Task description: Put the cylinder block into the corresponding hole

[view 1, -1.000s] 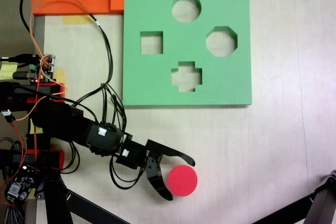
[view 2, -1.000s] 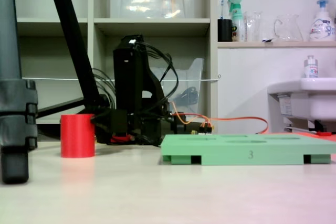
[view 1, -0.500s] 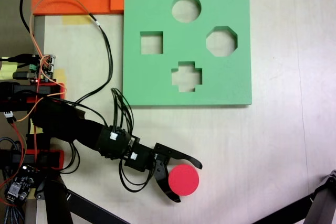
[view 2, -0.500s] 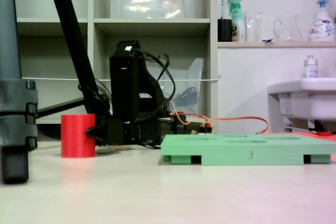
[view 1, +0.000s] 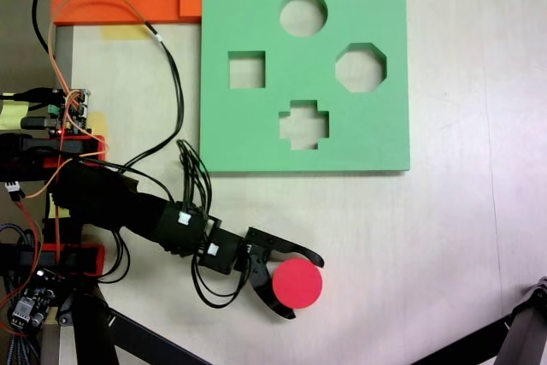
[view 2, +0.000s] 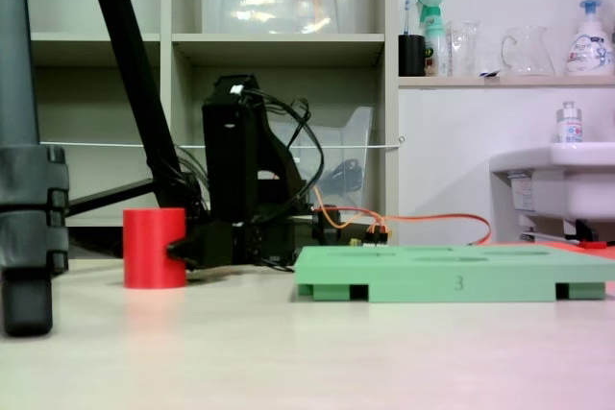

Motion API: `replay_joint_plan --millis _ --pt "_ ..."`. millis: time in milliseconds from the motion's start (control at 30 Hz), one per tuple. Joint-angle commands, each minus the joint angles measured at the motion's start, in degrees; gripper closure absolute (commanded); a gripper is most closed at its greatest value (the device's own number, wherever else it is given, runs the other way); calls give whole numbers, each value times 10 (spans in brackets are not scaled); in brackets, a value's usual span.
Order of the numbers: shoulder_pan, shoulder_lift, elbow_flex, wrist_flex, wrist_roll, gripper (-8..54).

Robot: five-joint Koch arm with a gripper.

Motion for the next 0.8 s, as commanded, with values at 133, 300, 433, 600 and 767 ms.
replay_joint_plan --millis 133,300,433,600,767 --pt "-54 209 69 44 7 224" --pt "-180 400 66 223 7 224" --pt "-328 425 -3 279 8 224" --pt "-475 385 -97 338 10 224" --pt "-585 334 -171 373 12 232"
